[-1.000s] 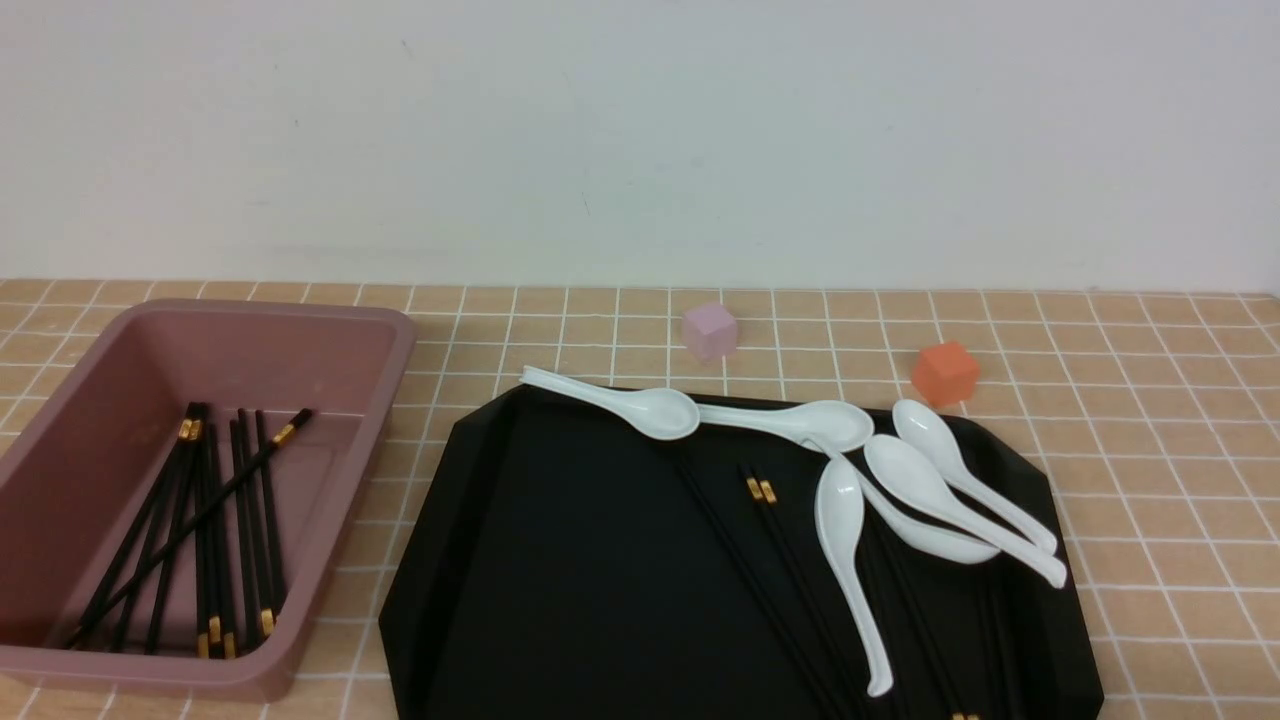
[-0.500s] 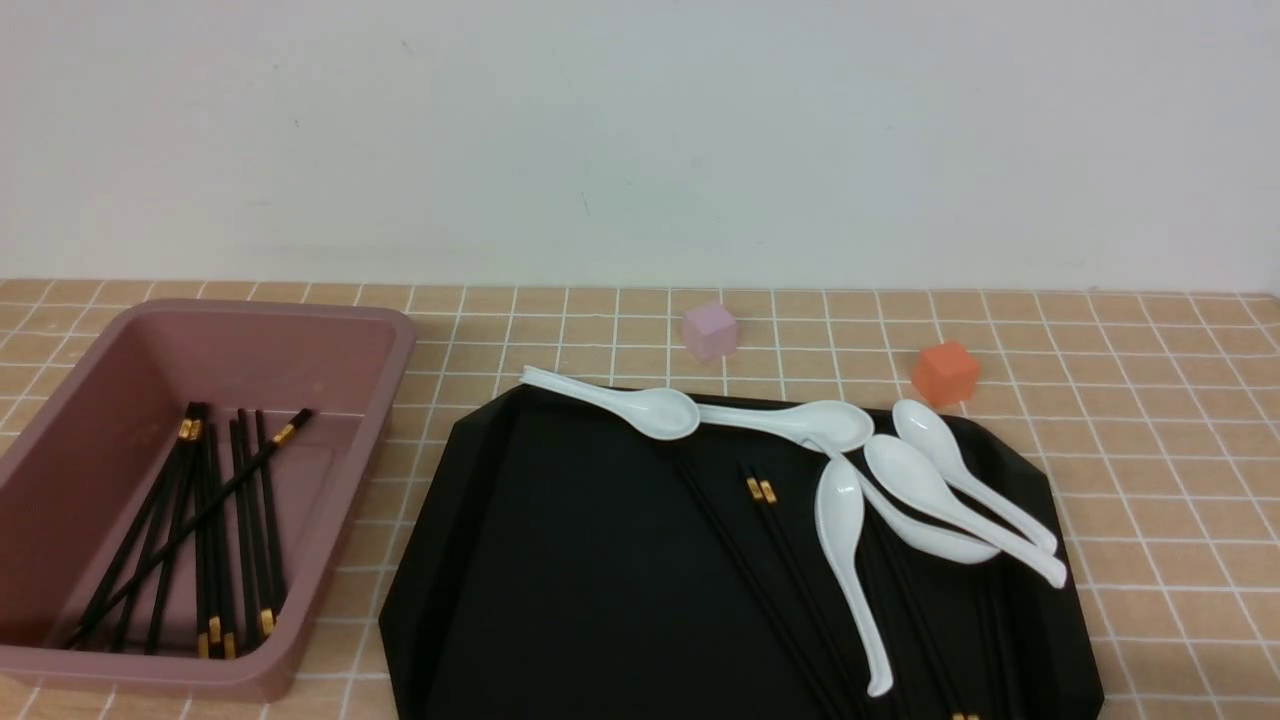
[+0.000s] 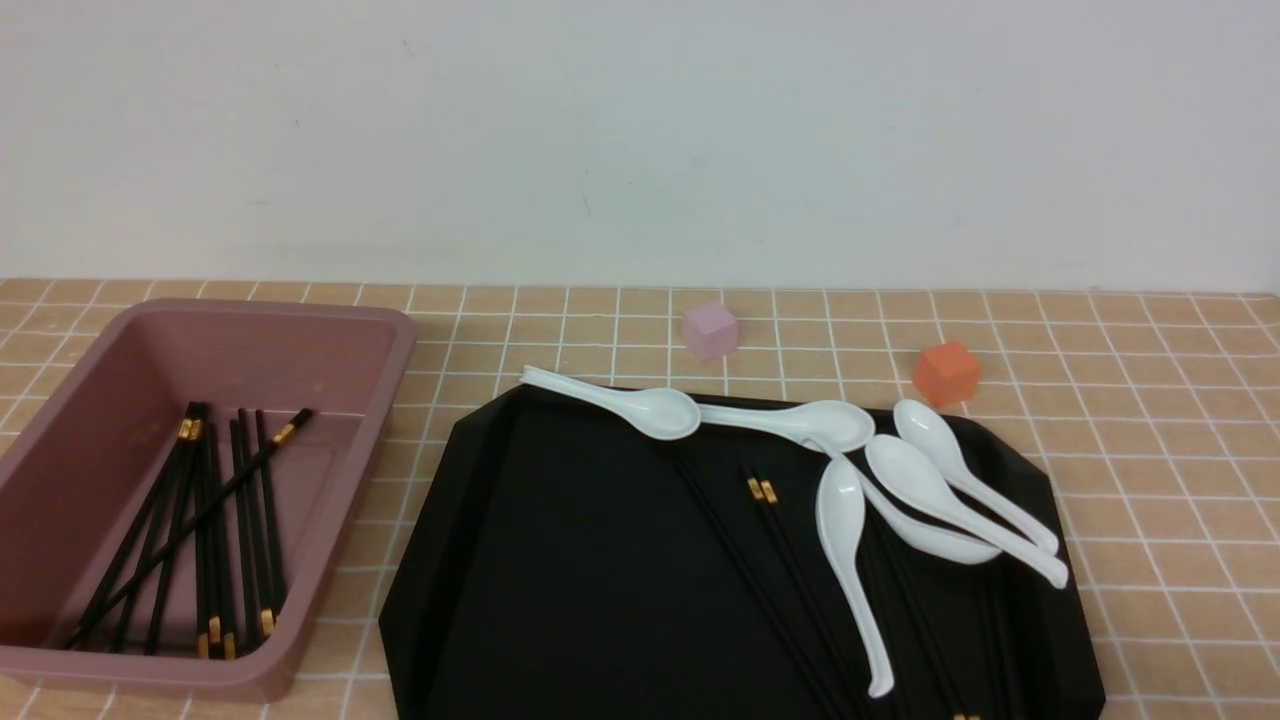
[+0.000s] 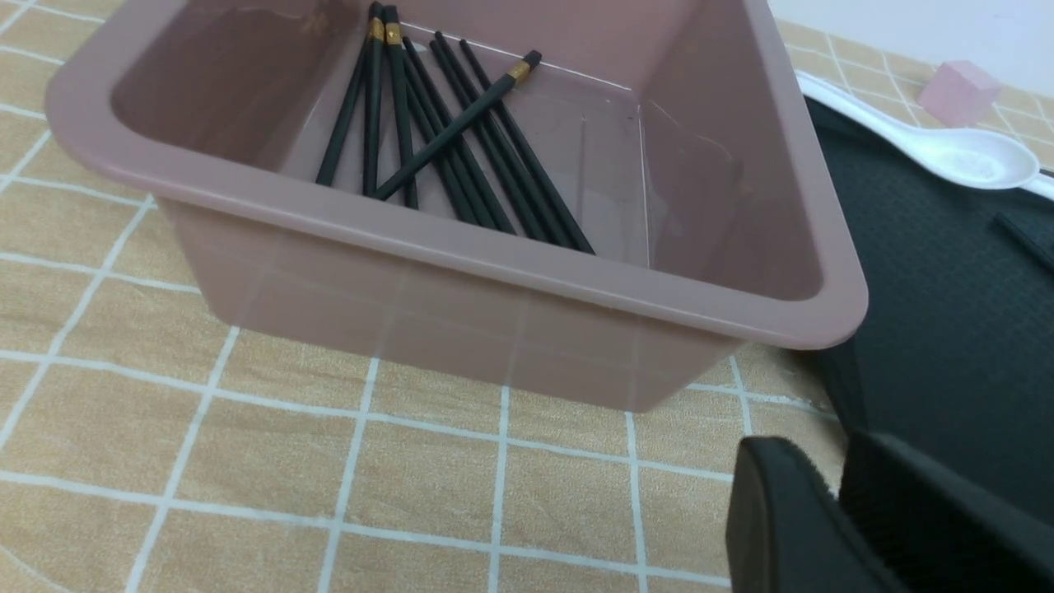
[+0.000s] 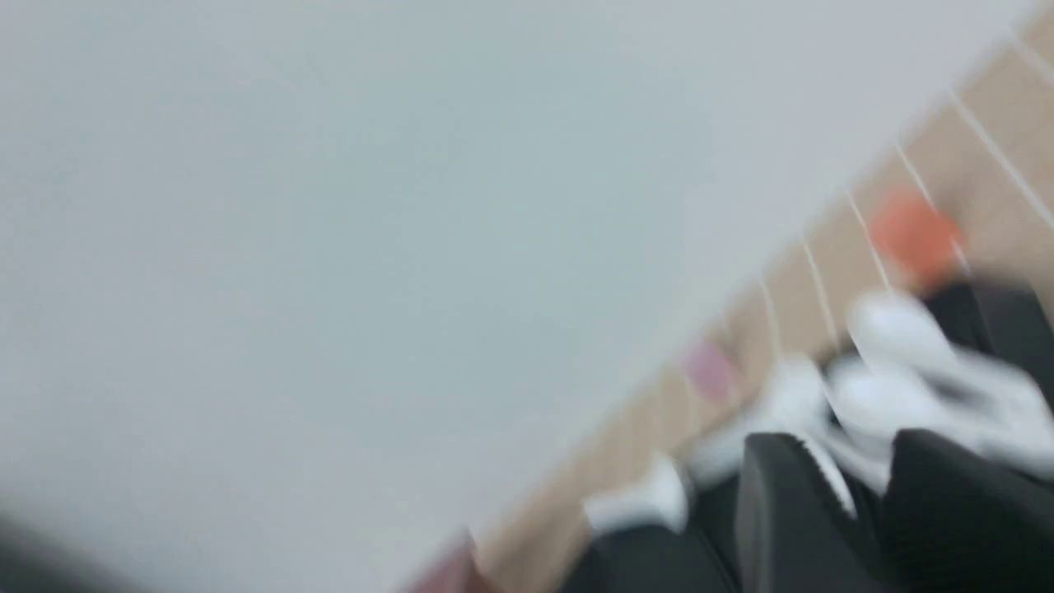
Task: On brown tablecloth take chopsticks from black tray and put them in box.
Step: 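Move the gripper over the chopsticks on the black tray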
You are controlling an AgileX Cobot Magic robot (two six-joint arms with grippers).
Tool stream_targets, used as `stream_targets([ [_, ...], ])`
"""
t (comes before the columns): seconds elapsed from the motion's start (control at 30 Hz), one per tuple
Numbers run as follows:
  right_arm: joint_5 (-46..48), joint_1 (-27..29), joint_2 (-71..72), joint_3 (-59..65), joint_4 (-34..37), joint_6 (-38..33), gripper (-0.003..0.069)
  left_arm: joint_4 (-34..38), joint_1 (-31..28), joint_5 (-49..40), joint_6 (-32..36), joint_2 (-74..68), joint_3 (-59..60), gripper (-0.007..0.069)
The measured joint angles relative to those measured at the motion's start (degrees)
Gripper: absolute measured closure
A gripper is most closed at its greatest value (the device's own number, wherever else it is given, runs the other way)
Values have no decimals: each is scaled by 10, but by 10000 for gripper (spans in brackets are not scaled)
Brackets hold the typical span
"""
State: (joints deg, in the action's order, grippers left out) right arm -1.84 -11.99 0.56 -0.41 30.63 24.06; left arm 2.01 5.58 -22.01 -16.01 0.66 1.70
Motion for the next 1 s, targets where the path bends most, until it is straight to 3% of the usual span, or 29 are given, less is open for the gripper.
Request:
stream_targets([
  [0.17,7,0,-52,-116,-38,-133,650,0,0,0,0,0,0,493],
  [0.27,128,0,-153,-218,-66,-237,664,0,0,0,0,0,0,493],
  [0.4,370,0,-330,-330,-103,-286,646,0,0,0,0,0,0,489],
  [0.5,467,0,-454,-382,-111,-293,629,0,0,0,0,0,0,485],
  [0.63,497,-13,-602,-431,-84,-338,581,0,0,0,0,0,0,479],
  [0.8,493,-82,-765,-527,-62,-357,483,0,0,0,0,0,0,476],
  [1.0,522,-155,-967,-701,-146,-301,385,0,0,0,0,0,0,473],
])
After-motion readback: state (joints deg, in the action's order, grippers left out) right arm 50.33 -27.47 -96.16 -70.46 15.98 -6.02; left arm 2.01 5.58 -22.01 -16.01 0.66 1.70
